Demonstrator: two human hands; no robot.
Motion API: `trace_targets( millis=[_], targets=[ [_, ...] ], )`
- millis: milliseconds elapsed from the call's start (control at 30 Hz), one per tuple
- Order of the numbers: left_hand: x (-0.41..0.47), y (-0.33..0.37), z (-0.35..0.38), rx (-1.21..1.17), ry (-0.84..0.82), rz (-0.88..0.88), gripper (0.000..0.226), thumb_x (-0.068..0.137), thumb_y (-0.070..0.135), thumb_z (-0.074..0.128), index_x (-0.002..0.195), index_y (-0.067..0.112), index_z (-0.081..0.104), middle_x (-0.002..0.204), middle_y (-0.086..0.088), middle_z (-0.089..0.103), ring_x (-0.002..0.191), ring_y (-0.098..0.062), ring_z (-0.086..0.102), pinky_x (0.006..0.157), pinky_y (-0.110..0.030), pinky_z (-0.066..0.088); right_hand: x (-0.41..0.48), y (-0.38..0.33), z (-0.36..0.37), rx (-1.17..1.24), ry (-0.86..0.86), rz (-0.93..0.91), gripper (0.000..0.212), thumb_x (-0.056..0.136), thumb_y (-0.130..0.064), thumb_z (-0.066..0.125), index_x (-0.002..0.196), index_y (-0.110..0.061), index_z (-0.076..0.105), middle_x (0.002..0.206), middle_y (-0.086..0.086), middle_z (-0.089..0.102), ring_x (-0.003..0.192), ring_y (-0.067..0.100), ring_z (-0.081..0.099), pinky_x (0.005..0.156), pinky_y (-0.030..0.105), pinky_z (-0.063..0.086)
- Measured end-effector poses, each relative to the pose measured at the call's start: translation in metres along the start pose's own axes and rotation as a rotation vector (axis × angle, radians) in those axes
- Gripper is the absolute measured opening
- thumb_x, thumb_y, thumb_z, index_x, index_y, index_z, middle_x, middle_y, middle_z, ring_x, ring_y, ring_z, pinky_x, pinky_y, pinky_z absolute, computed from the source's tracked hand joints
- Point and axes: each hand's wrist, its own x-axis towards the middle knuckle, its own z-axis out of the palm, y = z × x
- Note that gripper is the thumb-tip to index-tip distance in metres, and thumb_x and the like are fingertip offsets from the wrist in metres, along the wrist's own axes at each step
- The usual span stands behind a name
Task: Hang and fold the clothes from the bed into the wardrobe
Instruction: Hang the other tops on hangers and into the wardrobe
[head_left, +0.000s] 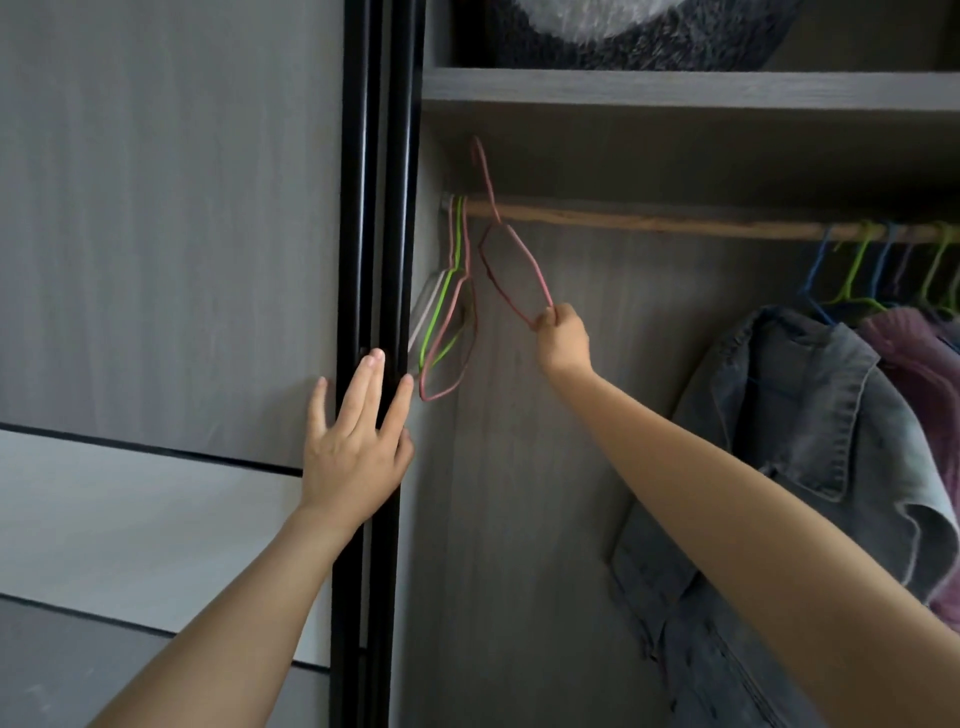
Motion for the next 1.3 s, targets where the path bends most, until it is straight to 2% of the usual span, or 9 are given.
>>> trace_targets(
  millis=[133, 267, 400, 500, 667, 833, 1033, 1200, 1300],
  targets=[
    [0.001, 0.014, -0.014, -0.039, -0.002, -0.087, 0.055, 0.086, 0.024, 0.041, 0.139, 0.01, 0.037, 0.147, -0.019, 0.035, 0.143, -0.03, 0.017, 0.106, -0.06, 0.019, -0.026, 0.019, -0.049, 0.015, 0.035, -0.085, 0.025, 0.1, -0.018, 0.031, 0.091, -0.005, 0.051, 0.091, 0.011, 0.055, 0.079, 0.022, 0.049, 0.061, 0.029, 0.038],
    [-0.021, 0.08, -0.038, -0.216, 0.034, -0.173, 0.059, 0.085, 0.03, 0.043, 0.138, 0.005, 0.036, 0.145, -0.023, 0.034, 0.134, -0.041, 0.027, 0.103, -0.058, 0.023, -0.067, 0.043, -0.124, 0.092, 0.025, -0.091, 0.029, 0.099, -0.016, 0.037, 0.072, -0.016, 0.047, 0.087, 0.009, 0.062, 0.079, 0.019, 0.054, 0.074, 0.032, 0.044],
    [-0.034, 0.155, -0.042, -0.36, -0.171, -0.15, 0.097, 0.068, 0.032, 0.078, 0.143, 0.009, 0.022, 0.144, -0.03, 0.027, 0.129, -0.051, 0.026, 0.093, -0.063, 0.039, -0.112, 0.054, -0.212, 0.207, 0.017, 0.078, 0.029, 0.1, -0.017, 0.035, 0.073, -0.015, 0.045, 0.071, 0.003, 0.067, 0.064, 0.018, 0.065, 0.061, 0.025, 0.05],
    [-0.028, 0.208, -0.053, -0.448, -0.278, -0.157, 0.12, 0.05, 0.033, 0.091, 0.144, 0.013, 0.017, 0.14, -0.038, 0.029, 0.125, -0.058, 0.031, 0.093, -0.067, 0.035, -0.154, 0.068, -0.287, 0.174, 0.065, 0.168, 0.028, 0.099, -0.012, 0.035, 0.073, -0.009, 0.048, 0.059, 0.001, 0.066, 0.052, 0.017, 0.065, 0.051, 0.024, 0.051],
    [-0.03, 0.292, -0.09, -0.614, -0.333, -0.202, 0.104, 0.056, 0.033, 0.089, 0.137, 0.008, 0.03, 0.137, -0.041, 0.032, 0.122, -0.06, 0.035, 0.095, -0.07, 0.029, -0.253, 0.095, -0.417, 0.098, 0.237, 0.315, 0.037, 0.097, -0.004, 0.035, 0.06, -0.005, 0.043, 0.044, 0.004, 0.053, 0.036, 0.02, 0.056, 0.038, 0.024, 0.045],
    [-0.054, 0.41, -0.165, -0.85, -0.237, -0.096, 0.064, 0.083, 0.04, 0.049, 0.134, 0.003, 0.041, 0.126, -0.022, 0.053, 0.119, -0.037, 0.044, 0.098, -0.057, 0.03, -0.371, 0.107, -0.559, 0.095, 0.479, 0.48, 0.048, 0.096, -0.006, 0.033, 0.05, -0.006, 0.045, 0.039, 0.005, 0.043, 0.028, 0.022, 0.046, 0.036, 0.02, 0.035],
    [-0.067, 0.568, -0.283, -1.28, -0.139, 0.087, 0.025, 0.084, 0.022, 0.046, 0.094, 0.008, 0.066, 0.089, -0.012, 0.068, 0.09, -0.031, 0.057, 0.081, -0.05, 0.04, -0.528, 0.1, -0.694, -0.024, 0.865, 0.631, 0.038, 0.096, -0.008, 0.036, 0.058, -0.006, 0.038, 0.038, 0.006, 0.036, 0.025, 0.018, 0.036, 0.034, 0.023, 0.031],
    [-0.097, 0.677, -0.386, -1.582, -0.261, 0.404, 0.035, 0.074, 0.041, 0.048, 0.072, 0.014, 0.07, 0.066, -0.003, 0.062, 0.079, -0.021, 0.047, 0.072, -0.042, 0.04, -0.663, 0.068, -0.752, -0.141, 1.111, 0.772, 0.047, 0.083, -0.044, 0.059, 0.065, -0.002, 0.047, 0.043, 0.009, 0.037, 0.028, 0.016, 0.032, 0.033, 0.018, 0.032],
    [-0.112, 0.724, -0.438, -1.717, -0.353, 0.638, 0.037, 0.074, 0.048, 0.043, 0.068, 0.022, 0.069, 0.06, 0.006, 0.059, 0.069, -0.019, 0.06, 0.072, -0.035, 0.035, -0.726, 0.053, -0.77, -0.22, 1.22, 0.825, 0.075, 0.041, -0.078, 0.073, 0.055, -0.008, 0.049, 0.04, 0.004, 0.041, 0.028, 0.015, 0.039, 0.032, 0.018, 0.031]
  ],
)
